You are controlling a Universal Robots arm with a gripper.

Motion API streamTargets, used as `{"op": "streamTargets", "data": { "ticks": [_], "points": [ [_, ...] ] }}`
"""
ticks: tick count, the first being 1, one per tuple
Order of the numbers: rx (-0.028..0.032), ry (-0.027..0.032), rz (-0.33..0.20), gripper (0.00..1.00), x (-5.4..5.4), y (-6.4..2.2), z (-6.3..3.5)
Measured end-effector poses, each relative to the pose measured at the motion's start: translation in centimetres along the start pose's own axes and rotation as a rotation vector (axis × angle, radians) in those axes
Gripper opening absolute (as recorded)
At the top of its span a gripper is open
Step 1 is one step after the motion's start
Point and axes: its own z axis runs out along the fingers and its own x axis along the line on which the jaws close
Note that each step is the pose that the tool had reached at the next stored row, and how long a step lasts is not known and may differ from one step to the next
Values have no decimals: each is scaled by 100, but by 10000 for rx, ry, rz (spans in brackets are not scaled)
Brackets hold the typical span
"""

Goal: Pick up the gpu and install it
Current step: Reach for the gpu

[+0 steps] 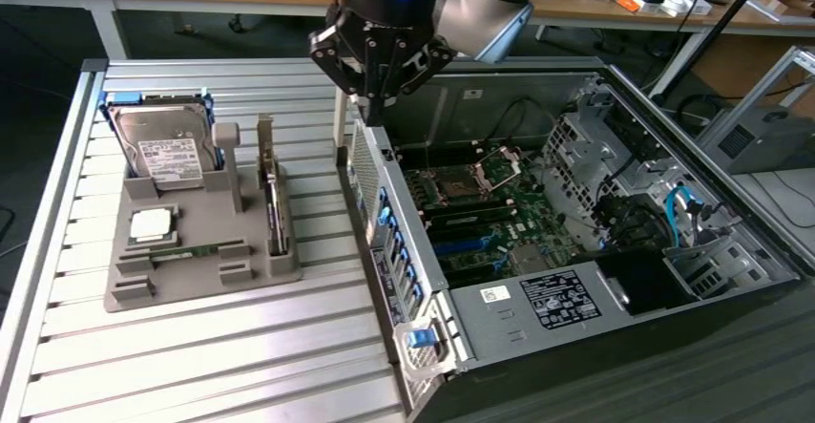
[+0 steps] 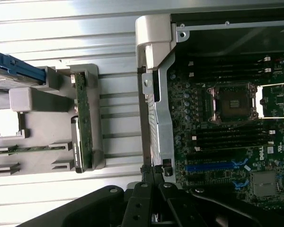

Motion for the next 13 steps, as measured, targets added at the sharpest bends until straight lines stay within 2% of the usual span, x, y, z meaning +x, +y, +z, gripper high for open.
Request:
{"op": "streamTargets", "data": {
  "ticks": [13],
  "points": [
    [0, 0, 0, 11, 38, -3, -1]
  ]
}}
